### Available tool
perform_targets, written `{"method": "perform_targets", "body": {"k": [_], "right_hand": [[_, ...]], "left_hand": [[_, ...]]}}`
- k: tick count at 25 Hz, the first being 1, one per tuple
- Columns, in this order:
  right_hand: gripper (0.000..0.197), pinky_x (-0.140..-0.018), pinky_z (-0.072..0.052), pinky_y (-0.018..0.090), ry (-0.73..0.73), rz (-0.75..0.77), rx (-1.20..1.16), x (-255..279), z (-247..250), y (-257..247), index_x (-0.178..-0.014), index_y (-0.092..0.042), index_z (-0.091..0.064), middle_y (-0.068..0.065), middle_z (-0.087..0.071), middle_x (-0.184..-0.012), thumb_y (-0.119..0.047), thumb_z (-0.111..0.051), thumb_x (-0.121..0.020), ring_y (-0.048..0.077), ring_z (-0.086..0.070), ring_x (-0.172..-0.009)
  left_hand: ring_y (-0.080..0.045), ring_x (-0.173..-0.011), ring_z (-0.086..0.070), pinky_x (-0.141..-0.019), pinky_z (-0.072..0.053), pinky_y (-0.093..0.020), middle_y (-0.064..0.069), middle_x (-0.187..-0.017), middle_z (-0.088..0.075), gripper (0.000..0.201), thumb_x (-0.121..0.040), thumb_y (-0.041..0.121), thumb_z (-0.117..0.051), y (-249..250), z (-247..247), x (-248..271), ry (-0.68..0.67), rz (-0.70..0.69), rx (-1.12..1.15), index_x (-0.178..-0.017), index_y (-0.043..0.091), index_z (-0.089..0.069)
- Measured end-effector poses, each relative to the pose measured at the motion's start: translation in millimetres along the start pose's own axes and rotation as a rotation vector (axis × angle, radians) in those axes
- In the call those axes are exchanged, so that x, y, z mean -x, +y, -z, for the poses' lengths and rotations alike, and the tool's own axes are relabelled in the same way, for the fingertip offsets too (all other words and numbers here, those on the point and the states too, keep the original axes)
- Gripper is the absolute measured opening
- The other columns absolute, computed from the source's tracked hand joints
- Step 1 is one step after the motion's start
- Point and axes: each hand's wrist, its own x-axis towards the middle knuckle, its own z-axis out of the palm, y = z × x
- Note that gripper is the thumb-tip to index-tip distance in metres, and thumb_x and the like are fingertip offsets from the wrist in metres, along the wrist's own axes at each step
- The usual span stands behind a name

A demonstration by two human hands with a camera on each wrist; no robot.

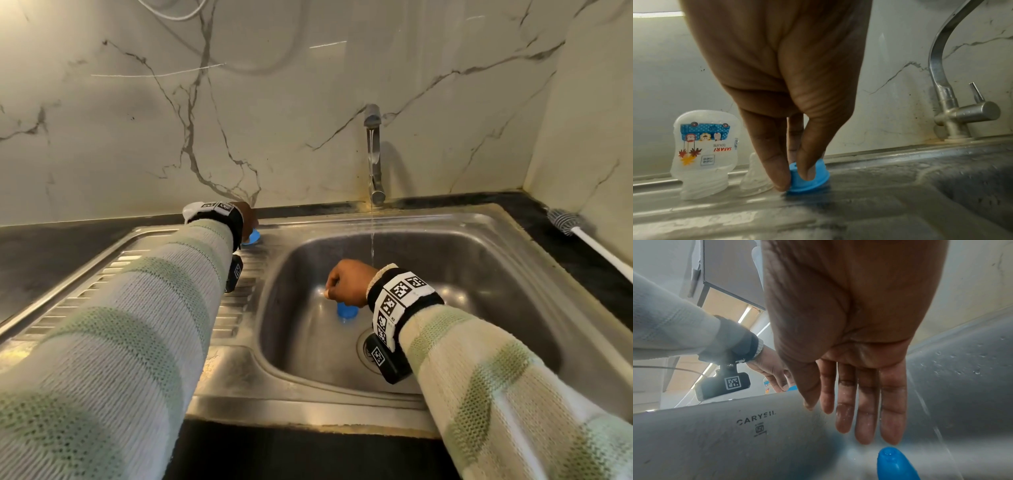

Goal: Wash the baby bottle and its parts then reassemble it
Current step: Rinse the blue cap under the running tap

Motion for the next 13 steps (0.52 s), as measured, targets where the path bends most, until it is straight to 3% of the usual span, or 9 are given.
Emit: {"method": "perform_targets", "body": {"k": [3,5,6,8,10,13], "right_hand": [[0.023,-0.081,-0.055,0.033,-0.020,-0.016,0.018,0.7,0.7,-0.9,-0.104,-0.005,-0.073,0.012,-0.072,-0.100,-0.022,-0.061,-0.094,0.025,-0.068,-0.094],[0.024,-0.075,-0.054,0.030,-0.036,-0.028,0.029,1.2,3.3,0.6,-0.105,-0.005,-0.073,0.012,-0.072,-0.101,-0.022,-0.060,-0.094,0.025,-0.069,-0.094],[0.024,-0.069,-0.053,0.028,-0.044,-0.039,0.028,0.8,5.1,1.8,-0.105,-0.006,-0.073,0.011,-0.073,-0.100,-0.023,-0.060,-0.094,0.025,-0.069,-0.094],[0.023,-0.060,-0.052,0.026,-0.050,-0.065,0.019,-0.2,9.9,6.1,-0.104,-0.006,-0.072,0.011,-0.073,-0.099,-0.023,-0.060,-0.094,0.026,-0.071,-0.091],[0.024,-0.069,-0.058,0.033,-0.052,-0.114,0.038,2.7,15.8,13.2,-0.103,-0.006,-0.072,0.013,-0.073,-0.098,-0.025,-0.060,-0.094,0.027,-0.071,-0.089],[0.031,-0.087,-0.057,0.040,-0.076,-0.188,0.100,5.2,21.6,25.5,-0.107,-0.005,-0.069,0.012,-0.073,-0.102,-0.032,-0.063,-0.092,0.028,-0.070,-0.093]], "left_hand": [[-0.027,-0.090,-0.070,-0.089,-0.057,-0.041,-0.001,-0.105,-0.068,0.045,-0.074,0.020,-0.076,5.1,-2.0,12.6,0.012,0.003,-0.016,-0.117,0.028,-0.067],[-0.027,-0.086,-0.071,-0.085,-0.058,-0.044,-0.001,-0.104,-0.069,0.057,-0.064,0.024,-0.078,2.2,-2.2,-2.3,0.012,0.011,0.001,-0.119,0.034,-0.063],[-0.028,-0.080,-0.072,-0.081,-0.058,-0.047,-0.001,-0.098,-0.071,0.059,-0.056,0.027,-0.078,-4.5,-3.7,-25.2,-0.004,0.023,0.014,-0.113,0.035,-0.063],[-0.030,-0.066,-0.073,-0.071,-0.056,-0.052,-0.005,-0.085,-0.075,0.044,-0.047,0.026,-0.076,-6.2,-0.9,-45.7,-0.004,0.049,0.024,-0.091,0.026,-0.069],[-0.031,-0.064,-0.072,-0.070,-0.056,-0.051,-0.011,-0.079,-0.074,0.025,-0.054,0.019,-0.074,17.6,11.6,-21.9,0.067,0.019,0.041,-0.078,0.014,-0.068],[-0.035,-0.086,-0.071,-0.076,-0.056,-0.036,-0.016,-0.090,-0.071,0.017,-0.077,0.020,-0.066,88.6,26.9,79.1,0.258,-0.170,0.014,-0.086,0.005,-0.066]]}}
